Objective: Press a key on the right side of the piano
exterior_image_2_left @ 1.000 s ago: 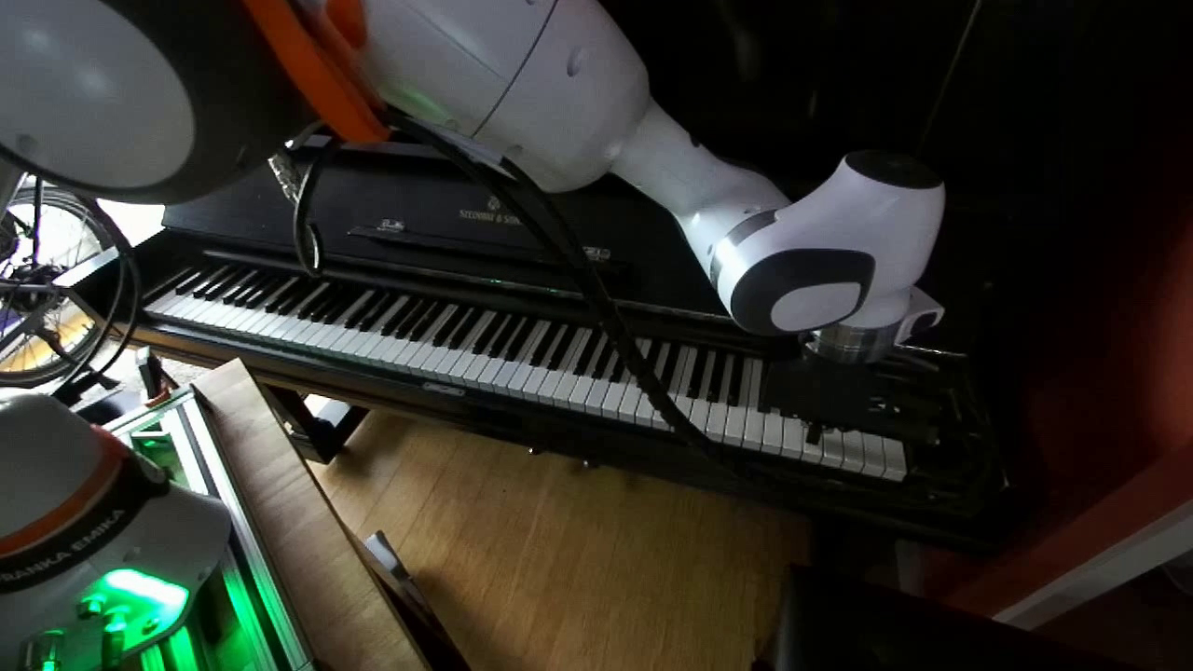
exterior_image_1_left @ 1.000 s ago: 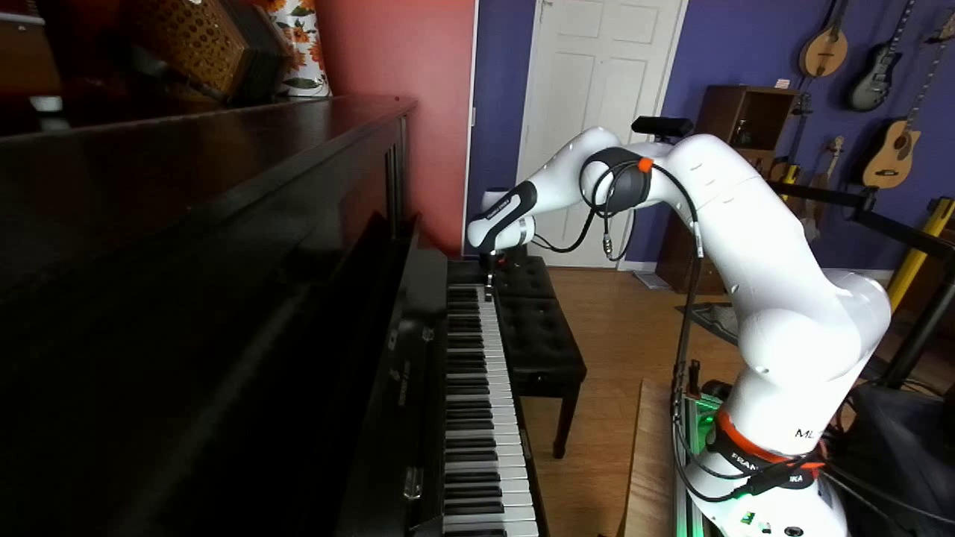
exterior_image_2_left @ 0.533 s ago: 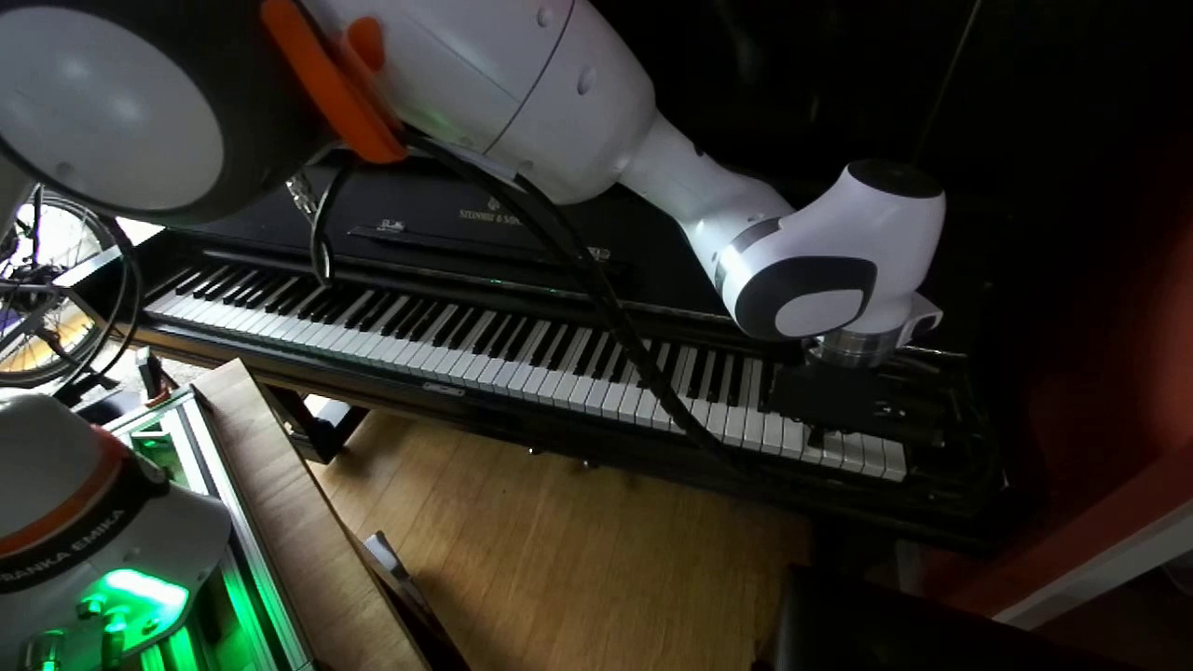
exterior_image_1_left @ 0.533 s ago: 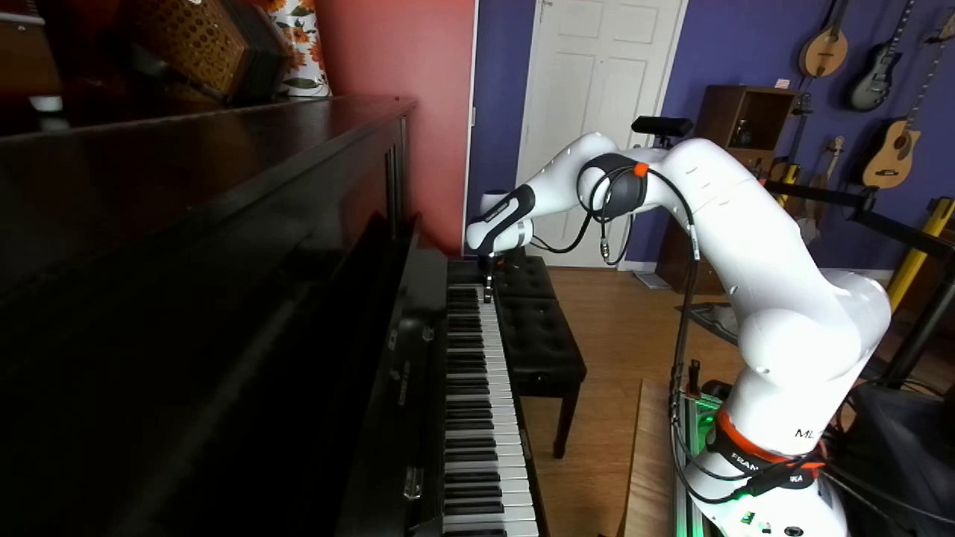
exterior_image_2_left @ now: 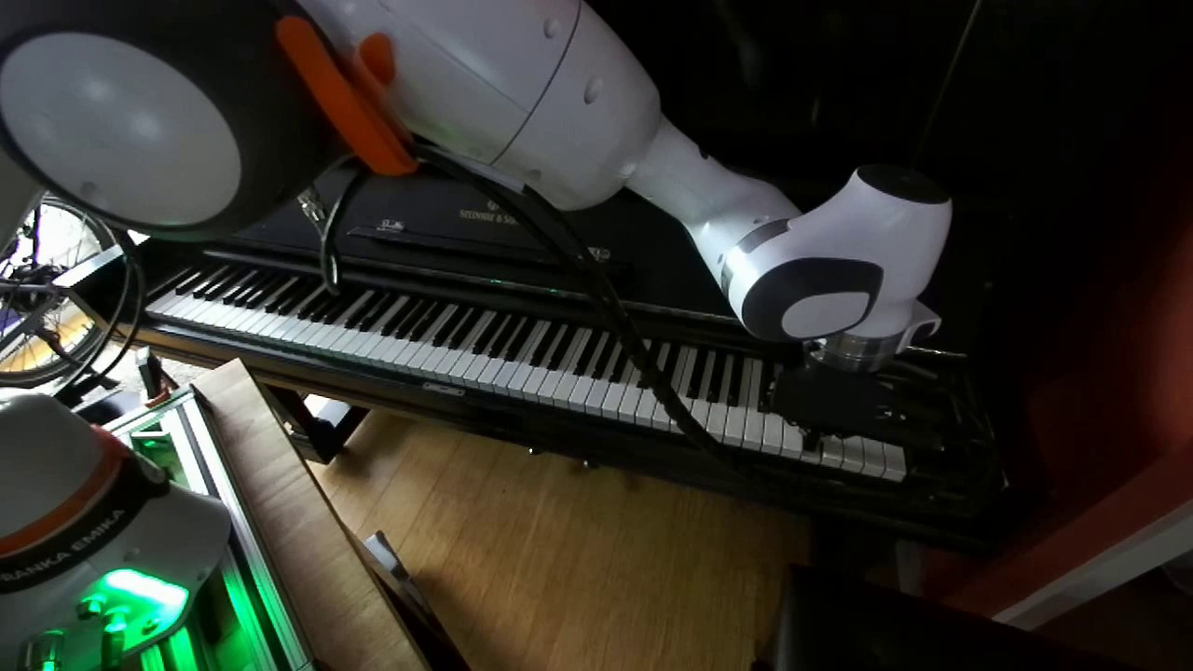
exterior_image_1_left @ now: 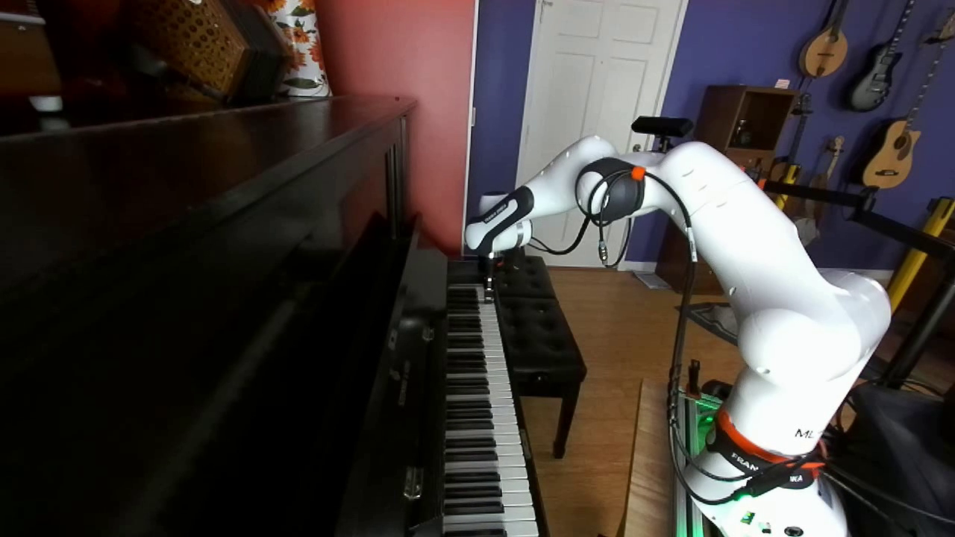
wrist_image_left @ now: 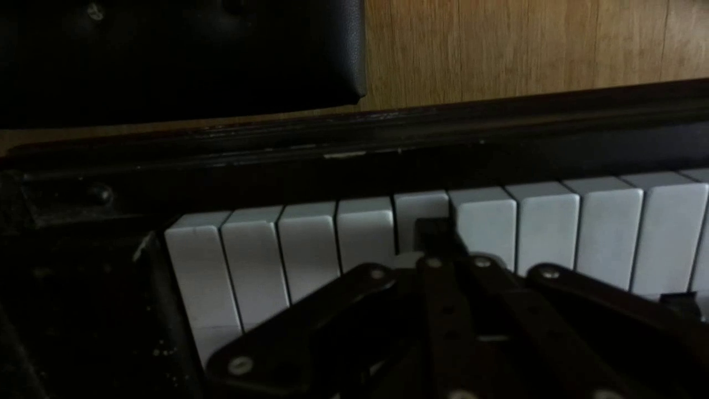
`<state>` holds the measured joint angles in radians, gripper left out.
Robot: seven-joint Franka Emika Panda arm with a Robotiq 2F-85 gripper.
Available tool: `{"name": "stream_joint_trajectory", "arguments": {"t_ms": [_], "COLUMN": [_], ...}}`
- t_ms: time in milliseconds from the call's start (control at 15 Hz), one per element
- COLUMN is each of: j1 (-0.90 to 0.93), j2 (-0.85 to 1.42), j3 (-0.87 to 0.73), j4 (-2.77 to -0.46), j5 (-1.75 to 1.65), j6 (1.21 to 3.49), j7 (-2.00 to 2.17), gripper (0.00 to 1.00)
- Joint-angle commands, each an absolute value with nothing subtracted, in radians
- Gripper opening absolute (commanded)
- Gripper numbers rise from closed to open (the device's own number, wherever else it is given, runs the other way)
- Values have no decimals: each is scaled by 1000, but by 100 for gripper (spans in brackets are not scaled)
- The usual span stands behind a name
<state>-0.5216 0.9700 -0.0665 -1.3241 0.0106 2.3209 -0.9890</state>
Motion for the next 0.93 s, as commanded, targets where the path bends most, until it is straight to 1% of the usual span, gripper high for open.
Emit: {"name": "stream_joint_trajectory", "arguments": {"t_ms": [0, 333, 867], "j1": [-539, -533, -518], "j2": [1014, 993, 874], "j3": [-58, -67, -84], "j4": [-1271, -1289, -1418], "j5": [14, 12, 10], "j6": [2282, 2281, 2356], "j7": [-1013, -996, -980], "gripper": [0, 0, 0]}}
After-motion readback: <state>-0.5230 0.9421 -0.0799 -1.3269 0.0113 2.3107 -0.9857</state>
